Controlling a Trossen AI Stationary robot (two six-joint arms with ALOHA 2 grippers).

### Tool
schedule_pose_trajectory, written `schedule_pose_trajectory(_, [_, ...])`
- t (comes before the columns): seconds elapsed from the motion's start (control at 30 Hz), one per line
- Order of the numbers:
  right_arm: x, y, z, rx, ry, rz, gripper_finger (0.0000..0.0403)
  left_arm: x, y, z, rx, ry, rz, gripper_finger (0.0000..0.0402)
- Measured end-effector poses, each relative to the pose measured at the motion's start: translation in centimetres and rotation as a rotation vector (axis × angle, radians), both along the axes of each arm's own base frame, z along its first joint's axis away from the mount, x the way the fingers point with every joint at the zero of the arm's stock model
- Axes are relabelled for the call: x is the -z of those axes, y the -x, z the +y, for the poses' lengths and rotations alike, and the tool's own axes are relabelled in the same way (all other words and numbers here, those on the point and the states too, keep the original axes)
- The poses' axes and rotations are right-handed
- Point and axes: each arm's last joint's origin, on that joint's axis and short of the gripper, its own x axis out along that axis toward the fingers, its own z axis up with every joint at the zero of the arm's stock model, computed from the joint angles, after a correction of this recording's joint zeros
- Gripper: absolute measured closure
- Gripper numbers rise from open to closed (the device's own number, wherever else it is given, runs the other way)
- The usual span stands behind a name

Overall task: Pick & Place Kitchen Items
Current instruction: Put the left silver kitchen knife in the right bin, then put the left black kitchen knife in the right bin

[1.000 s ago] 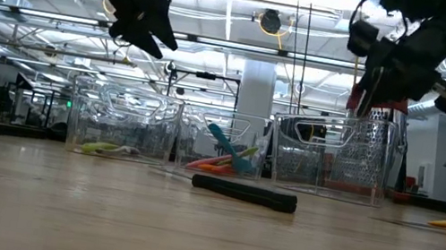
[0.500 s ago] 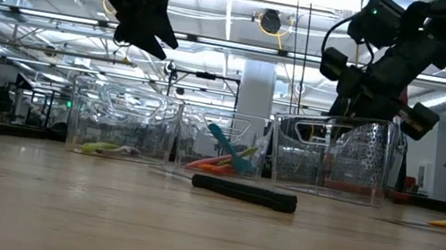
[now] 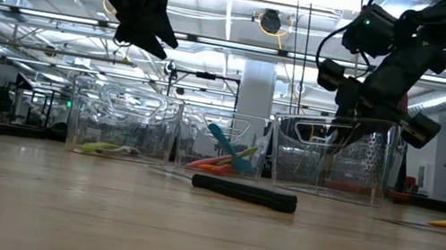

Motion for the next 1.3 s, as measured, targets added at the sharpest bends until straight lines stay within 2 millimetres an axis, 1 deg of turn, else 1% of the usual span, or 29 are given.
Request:
schedule_pose_trajectory(0.07, [0.0,0.0,0.0,0.001,0.002,-0.006,0.0298,0.0,0.0,0.0,0.000,0.000,0.000,0.0123])
schedule_pose_trajectory(0.23, [-0.1,-0.1,0.0,-0.001,0.006,-0.017,0.0246,0.0,0.0,0.0,0.004,-0.005,0.002,0.0123])
schedule_pose_trajectory(0.33, [-0.1,-0.1,0.0,-0.001,0.006,-0.019,0.0226,0.0,0.0,0.0,0.005,-0.007,0.003,0.0123])
schedule_pose_trajectory(0.43, [-0.2,-0.1,0.0,-0.001,0.006,-0.022,0.0218,0.0,0.0,0.0,0.006,-0.007,0.003,0.0123])
schedule_pose_trajectory(0.53, [-0.6,0.0,0.0,-0.003,0.014,-0.049,0.0221,0.0,0.0,0.0,0.006,-0.007,0.003,0.0123])
schedule_pose_trajectory(0.8, [-2.9,1.2,0.6,-0.002,0.060,-0.153,0.0255,0.0,-0.1,-0.2,0.076,0.014,-0.006,0.0123])
schedule_pose_trajectory(0.9, [-4.0,1.7,1.2,-0.008,0.098,-0.199,0.0278,0.0,-0.1,-0.3,0.095,0.026,-0.011,0.0123])
schedule_pose_trajectory(1.0, [-4.9,2.2,2.0,-0.039,0.147,-0.247,0.0311,0.0,-0.1,-0.3,0.104,0.032,-0.013,0.0123])
schedule_pose_trajectory(1.17, [-6.2,3.1,3.1,-0.081,0.280,-0.310,0.0384,0.0,-0.1,-0.3,0.103,0.033,-0.013,0.0123])
schedule_pose_trajectory(1.23, [-6.7,3.5,3.4,-0.117,0.355,-0.334,0.0397,0.0,-0.1,-0.4,0.104,0.036,-0.013,0.0123])
schedule_pose_trajectory(1.3, [-7.1,3.8,3.7,-0.148,0.426,-0.354,0.0393,0.0,-0.2,-0.5,0.103,0.045,-0.016,0.0123])
